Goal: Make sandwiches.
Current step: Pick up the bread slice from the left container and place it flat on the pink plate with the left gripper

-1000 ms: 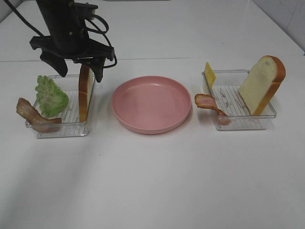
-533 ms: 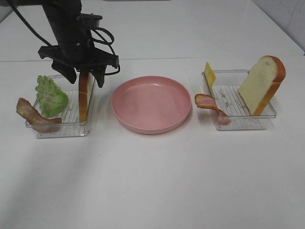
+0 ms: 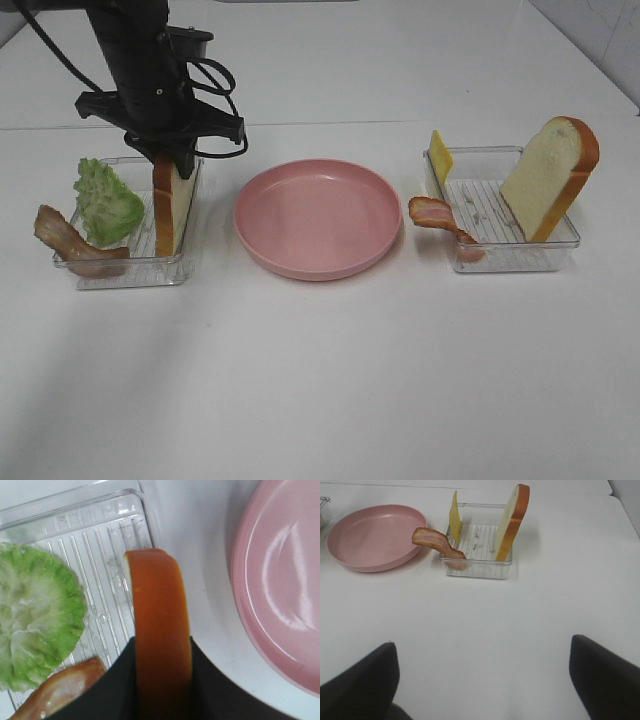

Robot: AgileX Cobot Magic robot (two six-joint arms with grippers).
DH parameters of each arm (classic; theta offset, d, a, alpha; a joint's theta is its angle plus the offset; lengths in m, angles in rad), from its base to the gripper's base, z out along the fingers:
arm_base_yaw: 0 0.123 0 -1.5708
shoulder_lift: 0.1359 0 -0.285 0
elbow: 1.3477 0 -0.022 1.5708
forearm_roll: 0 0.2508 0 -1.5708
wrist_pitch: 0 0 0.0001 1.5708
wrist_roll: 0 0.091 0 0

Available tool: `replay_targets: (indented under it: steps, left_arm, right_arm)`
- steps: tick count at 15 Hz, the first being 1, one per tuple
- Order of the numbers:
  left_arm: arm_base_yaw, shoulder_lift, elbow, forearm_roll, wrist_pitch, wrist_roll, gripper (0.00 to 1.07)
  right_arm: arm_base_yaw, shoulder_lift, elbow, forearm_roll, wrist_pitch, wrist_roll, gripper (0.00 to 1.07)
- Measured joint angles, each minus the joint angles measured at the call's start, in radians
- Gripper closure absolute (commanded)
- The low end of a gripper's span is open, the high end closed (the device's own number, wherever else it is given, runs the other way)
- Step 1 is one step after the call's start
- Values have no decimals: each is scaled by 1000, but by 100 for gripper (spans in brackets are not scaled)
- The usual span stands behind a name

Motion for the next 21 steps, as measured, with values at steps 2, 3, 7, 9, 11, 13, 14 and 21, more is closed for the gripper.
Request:
replay_targets:
  steps: [2, 3, 7, 9, 11, 13, 14, 21]
  left_arm:
    - [0, -31, 0, -4, 39, 8, 107]
    - [0, -57, 0, -8, 55, 22, 107]
    - [0, -166, 0, -51, 105, 83, 107]
    - [0, -226, 0, -136, 98, 127, 107]
    - [0, -225, 0, -261, 27, 198, 107]
    - [0, -197, -1, -373, -47, 260, 107]
    - [0, -187, -1, -405, -70, 270, 107]
    - [0, 30, -1, -900, -245, 473, 107]
  right_arm:
    - [0, 0, 0, 0, 0, 0, 20]
    - [0, 0, 0, 0, 0, 0, 20]
    - [0, 0, 0, 0, 0, 0, 20]
    - [0, 0, 0, 0, 0, 0, 20]
    - [0, 0, 0, 0, 0, 0, 20]
    - [0, 0, 0, 0, 0, 0, 20]
    - [0, 0, 0, 0, 0, 0, 20]
    - [0, 0, 0, 0, 0, 0, 20]
